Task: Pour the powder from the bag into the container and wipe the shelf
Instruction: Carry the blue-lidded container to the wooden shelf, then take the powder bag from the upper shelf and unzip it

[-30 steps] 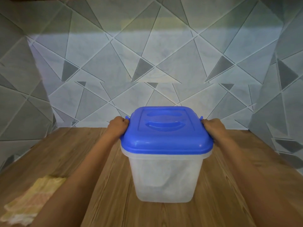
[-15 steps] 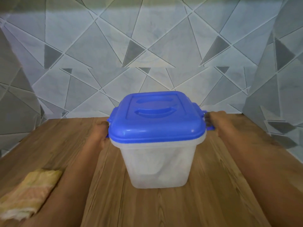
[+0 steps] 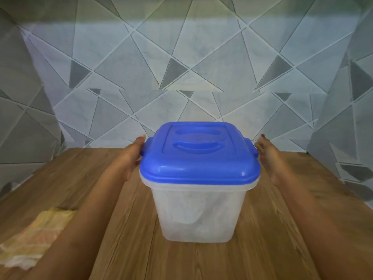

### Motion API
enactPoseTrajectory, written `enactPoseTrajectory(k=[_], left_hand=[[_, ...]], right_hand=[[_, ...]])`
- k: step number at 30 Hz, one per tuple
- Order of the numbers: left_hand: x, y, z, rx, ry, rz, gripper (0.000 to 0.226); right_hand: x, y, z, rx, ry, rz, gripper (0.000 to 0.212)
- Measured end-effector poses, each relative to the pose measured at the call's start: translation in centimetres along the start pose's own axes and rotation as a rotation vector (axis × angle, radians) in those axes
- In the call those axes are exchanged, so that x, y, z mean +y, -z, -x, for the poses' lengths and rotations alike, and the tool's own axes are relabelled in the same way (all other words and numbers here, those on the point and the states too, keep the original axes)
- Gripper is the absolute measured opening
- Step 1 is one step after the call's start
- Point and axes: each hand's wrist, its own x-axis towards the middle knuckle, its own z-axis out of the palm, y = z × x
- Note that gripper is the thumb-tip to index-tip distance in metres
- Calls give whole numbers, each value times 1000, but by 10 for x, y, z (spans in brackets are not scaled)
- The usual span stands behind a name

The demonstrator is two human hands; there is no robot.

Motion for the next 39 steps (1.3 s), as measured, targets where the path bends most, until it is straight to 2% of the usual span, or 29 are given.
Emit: enactPoseTrajectory(k=[3,5,8,10,12,16,20,24,27,30,32,35,37,39], left_hand=[[8,-13,6,-104,-57,-22,39],[5,-16,4,-101,-103,-82,35],[14,-15,1,-37,-77,-143,39],[21,-15,-1,-25,-64,-148,45],[34,-16,1,-13,-131,-90,45],[80,-17,5,-91,-301,127,62],[130,-57,29,-261,-516,279,14],[151,-129,61,-344,-845,214,21],[145,-185,88,-300,-1059,62,28],[113,-240,103,-231,-1304,-188,32],[78,-278,109,-238,-1372,-387,39],[14,-326,101,-182,-1488,-742,37],[-30,-347,90,-175,-1523,-975,35],[-67,-359,82,-281,-1366,-1239,26]], right_hand=[[-12,-27,-2,10,86,172,48],[-15,-32,-8,14,114,249,58],[-9,-21,-25,-16,112,252,93],[-10,-19,-27,-29,148,234,105],[-23,-23,-12,-27,206,215,98],[-56,-22,3,49,399,104,68],[-78,4,17,151,525,57,55],[-74,53,32,347,584,117,49],[-50,106,39,463,599,175,50],[-14,154,47,565,572,361,49],[14,187,52,580,499,409,49],[50,234,53,578,399,508,51],[74,262,54,553,378,574,49],[100,286,56,575,340,658,49]])
